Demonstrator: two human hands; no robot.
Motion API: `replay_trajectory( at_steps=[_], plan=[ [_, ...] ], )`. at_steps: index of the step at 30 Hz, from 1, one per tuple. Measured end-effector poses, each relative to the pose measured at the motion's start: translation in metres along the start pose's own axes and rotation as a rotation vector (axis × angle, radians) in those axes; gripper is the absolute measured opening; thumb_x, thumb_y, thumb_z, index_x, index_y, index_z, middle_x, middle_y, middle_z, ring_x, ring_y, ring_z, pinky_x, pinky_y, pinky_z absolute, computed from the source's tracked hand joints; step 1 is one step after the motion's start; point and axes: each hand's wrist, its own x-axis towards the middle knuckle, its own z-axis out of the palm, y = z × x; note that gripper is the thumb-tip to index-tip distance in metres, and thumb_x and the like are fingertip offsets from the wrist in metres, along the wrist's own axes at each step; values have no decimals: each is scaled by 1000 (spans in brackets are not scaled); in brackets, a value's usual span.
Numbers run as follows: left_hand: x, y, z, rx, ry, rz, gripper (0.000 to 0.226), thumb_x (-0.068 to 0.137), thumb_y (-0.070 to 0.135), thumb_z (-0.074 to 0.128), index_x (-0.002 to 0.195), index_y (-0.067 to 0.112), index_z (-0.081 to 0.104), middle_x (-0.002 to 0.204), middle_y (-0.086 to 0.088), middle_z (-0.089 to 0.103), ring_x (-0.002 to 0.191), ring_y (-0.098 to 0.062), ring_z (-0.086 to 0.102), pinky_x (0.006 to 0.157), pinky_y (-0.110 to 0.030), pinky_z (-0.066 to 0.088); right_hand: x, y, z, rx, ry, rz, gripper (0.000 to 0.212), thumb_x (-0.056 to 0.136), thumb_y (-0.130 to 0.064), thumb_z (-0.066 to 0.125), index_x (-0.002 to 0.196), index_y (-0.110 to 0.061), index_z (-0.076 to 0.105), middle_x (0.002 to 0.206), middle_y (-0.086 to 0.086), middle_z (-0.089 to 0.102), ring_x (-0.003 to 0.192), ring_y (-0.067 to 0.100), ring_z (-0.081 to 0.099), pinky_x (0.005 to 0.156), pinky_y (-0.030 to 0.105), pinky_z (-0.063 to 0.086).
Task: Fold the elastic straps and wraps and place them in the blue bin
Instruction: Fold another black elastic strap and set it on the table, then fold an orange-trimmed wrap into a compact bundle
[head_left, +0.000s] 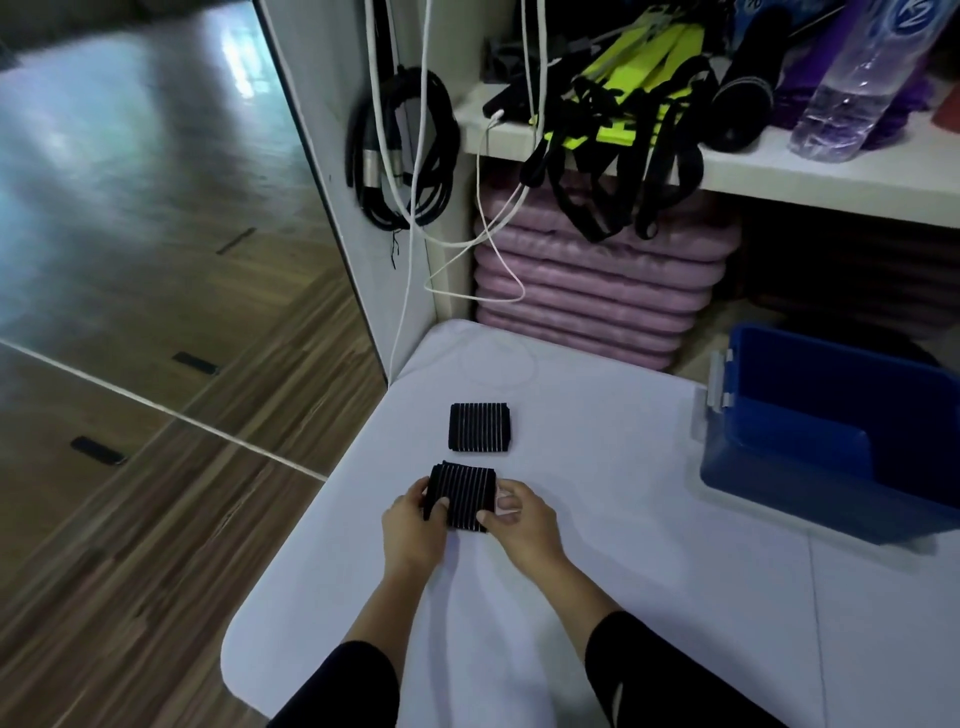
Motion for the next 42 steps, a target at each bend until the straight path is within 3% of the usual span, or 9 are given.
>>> replay_trajectory(
  at_steps=[4, 10, 16, 19, 23, 28, 32, 37, 42],
  plan=[
    [-11, 0, -2, 158, 73, 29, 44, 91, 21, 54, 133, 13, 45, 126, -16, 51, 119, -33, 42, 101, -39, 35, -17, 7, -15, 25, -1, -18, 45, 81, -19, 71, 122, -17, 54, 102, -2, 54, 88, 16, 58, 83, 20, 44],
    [-56, 20, 12, 349, 133, 337, 31, 87, 17, 58, 118, 14, 59, 112, -12, 56, 104, -31, 45, 86, -37, 41, -62, 33, -59, 8, 75, -94, 24, 81, -21, 71, 102, -26, 60, 102, -6, 59, 95, 17, 61, 87, 24, 49],
    [-108, 30, 68, 313, -103, 532, 27, 86, 12, 54, 109, 18, 64, 110, -7, 61, 101, -26, 51, 83, -27, 41, -116, 90, -125, -258, 257, -134, 20, 86, -25, 62, 106, -23, 60, 111, -4, 61, 103, 13, 56, 98, 27, 45],
    [-145, 36, 108, 314, -248, 585, 30, 86, 13, 47, 107, 22, 66, 109, -3, 62, 99, -22, 51, 81, -25, 43, -150, 126, -163, -355, 370, -142, 25, 87, -25, 59, 112, -20, 60, 114, -2, 60, 110, 15, 51, 99, 20, 38],
    [-206, 51, 162, 278, -397, 659, 41, 80, 21, 35, 106, 21, 66, 109, -3, 64, 99, -21, 52, 85, -26, 44, -196, 168, -218, -368, 455, -98, 30, 88, -28, 54, 116, -20, 57, 117, -2, 58, 112, 15, 48, 95, 19, 35],
    [-280, 87, 225, 314, -558, 775, 36, 84, 28, 42, 112, 20, 63, 117, 0, 61, 106, -20, 51, 91, -22, 41, -250, 210, -289, -293, 635, -67, 32, 82, -32, 52, 109, -19, 61, 105, -4, 60, 100, 14, 54, 87, 21, 38],
    [-326, 117, 272, 270, -633, 828, 24, 85, 18, 56, 107, 22, 66, 114, 2, 63, 104, -17, 50, 83, -15, 34, -287, 243, -344, -270, 753, -38, 33, 81, -35, 55, 108, -18, 63, 102, -7, 60, 95, 11, 54, 84, 24, 44],
    [-372, 146, 321, 258, -699, 880, 29, 80, 17, 60, 107, 24, 65, 108, 4, 64, 104, -15, 48, 76, -13, 33, -321, 286, -397, -276, 787, 8, 35, 82, -37, 52, 106, -14, 64, 99, 1, 64, 94, 18, 57, 83, 31, 48],
    [-401, 159, 360, 331, -683, 910, 36, 82, 22, 63, 117, 25, 60, 113, 0, 60, 110, -17, 45, 87, -20, 40, -348, 321, -426, -339, 810, 74, 32, 78, -25, 60, 105, -10, 64, 102, 7, 63, 97, 25, 55, 84, 28, 41]
  ],
)
